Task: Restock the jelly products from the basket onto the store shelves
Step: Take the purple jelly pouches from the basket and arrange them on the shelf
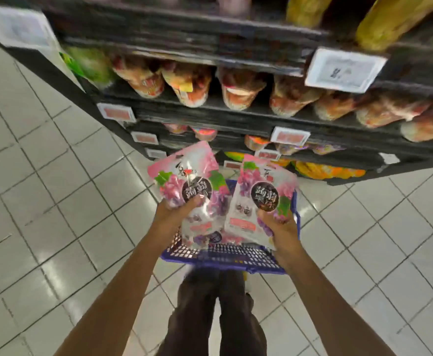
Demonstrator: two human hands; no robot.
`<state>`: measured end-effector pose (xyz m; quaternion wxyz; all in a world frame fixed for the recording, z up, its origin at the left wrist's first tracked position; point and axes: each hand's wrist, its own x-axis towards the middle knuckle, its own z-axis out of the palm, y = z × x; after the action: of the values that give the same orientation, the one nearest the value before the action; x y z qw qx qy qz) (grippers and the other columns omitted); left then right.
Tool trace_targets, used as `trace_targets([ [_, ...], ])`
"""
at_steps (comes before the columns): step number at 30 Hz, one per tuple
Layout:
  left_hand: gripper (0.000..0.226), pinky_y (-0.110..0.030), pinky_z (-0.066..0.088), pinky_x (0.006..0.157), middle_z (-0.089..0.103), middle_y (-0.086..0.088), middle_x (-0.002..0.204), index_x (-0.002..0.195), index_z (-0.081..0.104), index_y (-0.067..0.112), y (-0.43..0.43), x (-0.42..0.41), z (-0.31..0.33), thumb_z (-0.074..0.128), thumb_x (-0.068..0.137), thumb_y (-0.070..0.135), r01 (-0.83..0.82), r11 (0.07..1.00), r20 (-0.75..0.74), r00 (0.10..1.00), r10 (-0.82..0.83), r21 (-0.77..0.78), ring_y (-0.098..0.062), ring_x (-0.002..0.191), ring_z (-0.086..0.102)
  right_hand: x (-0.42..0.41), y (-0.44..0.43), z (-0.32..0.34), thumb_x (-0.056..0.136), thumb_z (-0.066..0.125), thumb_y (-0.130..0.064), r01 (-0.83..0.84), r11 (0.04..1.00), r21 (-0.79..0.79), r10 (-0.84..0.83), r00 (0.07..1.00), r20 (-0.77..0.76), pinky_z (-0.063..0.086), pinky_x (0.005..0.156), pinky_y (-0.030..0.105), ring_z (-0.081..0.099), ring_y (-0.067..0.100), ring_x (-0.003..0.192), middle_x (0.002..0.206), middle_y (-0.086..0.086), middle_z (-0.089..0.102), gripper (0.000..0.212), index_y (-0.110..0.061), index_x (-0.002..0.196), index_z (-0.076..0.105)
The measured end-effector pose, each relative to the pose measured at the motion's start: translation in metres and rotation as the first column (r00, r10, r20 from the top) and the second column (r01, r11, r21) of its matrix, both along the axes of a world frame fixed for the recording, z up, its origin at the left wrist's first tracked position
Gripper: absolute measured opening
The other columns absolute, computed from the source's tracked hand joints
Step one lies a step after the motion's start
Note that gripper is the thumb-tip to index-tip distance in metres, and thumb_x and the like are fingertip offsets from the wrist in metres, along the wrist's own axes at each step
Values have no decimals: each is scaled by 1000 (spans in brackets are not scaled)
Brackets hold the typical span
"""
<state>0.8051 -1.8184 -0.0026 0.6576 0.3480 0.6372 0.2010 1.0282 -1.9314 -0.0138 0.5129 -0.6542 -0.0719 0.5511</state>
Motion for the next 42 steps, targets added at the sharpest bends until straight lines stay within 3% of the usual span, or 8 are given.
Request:
trace_targets([
  [5,97,-44,54,92,63,-8,128,139,49,10,34,14,165,80,59,56,-106,992,147,983,114,-63,-30,116,62,17,29,163,62,78,-14,-21,989,145,17,999,27,37,40,15,56,8,44,50,0,59,13,-15,60,66],
  [11,16,-29,58,51,75,-3,75,83,77,17,62,29,337,83,68,17,-65,972,320,947,-12,227,-17,61,70,33,70,344,43,93,-11,-140,915,379,58,974,221,34,39,17,50,14,42,50,3,58,51,-4,79,59],
  [15,59,-36,59,64,77,0,77,94,73,14,80,27,435,94,41,31,-24,888,224,970,-90,460,-17,70,73,38,91,440,54,83,-6,-209,830,518,30,943,333,45,44,17,62,10,51,61,-3,68,43,-5,91,62],
  [18,49,-32,60,63,78,1,79,86,79,27,91,28,499,88,41,43,-62,779,245,962,-120,624,-16,73,74,38,103,505,52,83,-5,-256,771,584,1,916,401,49,47,18,68,8,57,66,-2,71,51,-3,98,61],
  [22,56,-29,60,62,78,-4,89,89,78,28,104,28,578,91,42,57,-76,655,267,943,-198,752,-21,80,76,37,112,583,45,96,-16,-241,689,683,-94,905,414,58,72,56,72,35,83,88,12,76,52,-22,91,71],
  [26,47,-27,58,59,78,-8,90,92,77,24,123,20,636,87,52,46,-105,546,278,929,-244,831,-25,82,76,31,124,639,46,94,-34,-162,621,767,-214,906,364,49,83,68,72,39,89,96,14,75,55,-26,95,71],
  [33,31,-20,55,53,78,-1,83,83,78,28,168,6,704,81,56,43,-138,395,274,910,-312,908,-17,73,76,12,150,707,48,88,-41,-124,514,849,-471,786,400,57,57,33,70,19,67,80,6,75,47,-27,90,71],
  [42,41,-25,59,56,79,0,88,97,74,19,217,-19,727,80,63,42,-97,397,255,893,-371,913,-18,79,76,-11,187,753,55,88,-36,-153,487,860,-547,714,437,58,72,55,73,32,79,84,10,77,33,-24,83,74],
])
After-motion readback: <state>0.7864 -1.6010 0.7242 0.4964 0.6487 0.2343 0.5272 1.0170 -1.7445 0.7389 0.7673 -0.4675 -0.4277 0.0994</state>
